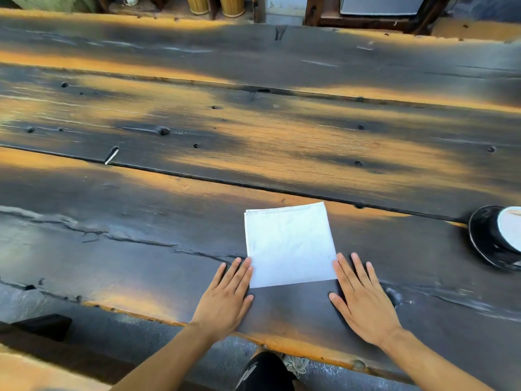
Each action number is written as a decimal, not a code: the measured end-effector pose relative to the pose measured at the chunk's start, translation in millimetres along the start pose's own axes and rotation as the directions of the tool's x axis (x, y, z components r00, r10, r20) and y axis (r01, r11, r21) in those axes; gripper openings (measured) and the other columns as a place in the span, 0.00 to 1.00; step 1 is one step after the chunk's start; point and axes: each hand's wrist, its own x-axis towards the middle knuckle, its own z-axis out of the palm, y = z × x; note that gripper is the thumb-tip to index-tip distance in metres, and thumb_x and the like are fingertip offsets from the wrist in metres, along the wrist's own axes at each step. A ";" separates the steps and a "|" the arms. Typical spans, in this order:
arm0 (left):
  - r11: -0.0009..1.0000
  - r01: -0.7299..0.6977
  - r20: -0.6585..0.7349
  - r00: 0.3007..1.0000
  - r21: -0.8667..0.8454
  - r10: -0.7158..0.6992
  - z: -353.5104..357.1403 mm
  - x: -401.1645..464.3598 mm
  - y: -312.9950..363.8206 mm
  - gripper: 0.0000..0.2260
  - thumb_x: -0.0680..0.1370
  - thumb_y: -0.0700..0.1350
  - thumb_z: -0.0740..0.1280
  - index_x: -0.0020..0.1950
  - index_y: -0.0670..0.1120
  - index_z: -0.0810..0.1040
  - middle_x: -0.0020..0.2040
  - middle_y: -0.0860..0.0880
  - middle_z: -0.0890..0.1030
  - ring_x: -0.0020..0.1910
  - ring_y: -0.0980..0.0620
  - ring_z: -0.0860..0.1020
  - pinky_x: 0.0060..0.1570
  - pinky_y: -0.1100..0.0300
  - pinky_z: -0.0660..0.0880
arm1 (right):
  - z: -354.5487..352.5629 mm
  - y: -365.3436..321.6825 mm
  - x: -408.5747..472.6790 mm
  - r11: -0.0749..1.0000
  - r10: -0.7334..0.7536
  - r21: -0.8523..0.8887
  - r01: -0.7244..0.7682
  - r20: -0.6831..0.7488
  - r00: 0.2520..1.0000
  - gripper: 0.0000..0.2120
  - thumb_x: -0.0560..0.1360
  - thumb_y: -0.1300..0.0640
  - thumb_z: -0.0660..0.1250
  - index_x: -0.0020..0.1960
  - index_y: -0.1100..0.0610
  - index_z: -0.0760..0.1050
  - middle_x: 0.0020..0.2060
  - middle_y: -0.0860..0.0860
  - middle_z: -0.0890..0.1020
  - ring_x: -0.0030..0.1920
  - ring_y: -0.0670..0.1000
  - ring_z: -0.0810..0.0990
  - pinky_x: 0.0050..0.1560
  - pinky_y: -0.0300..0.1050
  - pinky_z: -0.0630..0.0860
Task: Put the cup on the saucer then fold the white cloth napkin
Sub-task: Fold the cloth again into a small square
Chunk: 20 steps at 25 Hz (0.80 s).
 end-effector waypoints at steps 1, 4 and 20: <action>1.000 0.003 -0.011 1.000 -0.012 -0.003 -4.5 -0.9 -4.1 0.28 0.83 0.57 0.55 0.77 0.41 0.67 0.81 0.45 0.57 0.80 0.45 0.61 0.74 0.46 0.56 | -6.7 -0.8 1.1 1.000 0.008 0.018 -0.007 -0.011 1.000 0.32 0.83 0.41 0.47 0.81 0.57 0.55 0.82 0.53 0.55 0.82 0.57 0.49 0.78 0.58 0.48; 0.996 -0.040 -0.048 0.998 -0.078 0.037 -25.1 11.3 2.3 0.30 0.81 0.58 0.60 0.77 0.41 0.66 0.81 0.43 0.59 0.80 0.44 0.60 0.76 0.45 0.56 | -32.2 -17.9 19.8 0.996 -0.012 0.087 0.018 -0.068 0.998 0.31 0.82 0.44 0.53 0.81 0.56 0.55 0.82 0.53 0.53 0.82 0.56 0.48 0.78 0.58 0.49; 0.971 0.194 0.026 0.981 -0.142 -0.192 -30.7 84.3 -27.4 0.29 0.85 0.56 0.48 0.82 0.44 0.50 0.83 0.46 0.48 0.82 0.44 0.44 0.80 0.42 0.46 | -23.6 -27.0 85.9 0.968 0.131 0.216 -0.126 -0.009 0.991 0.32 0.83 0.43 0.46 0.81 0.58 0.51 0.82 0.53 0.50 0.82 0.53 0.47 0.79 0.50 0.39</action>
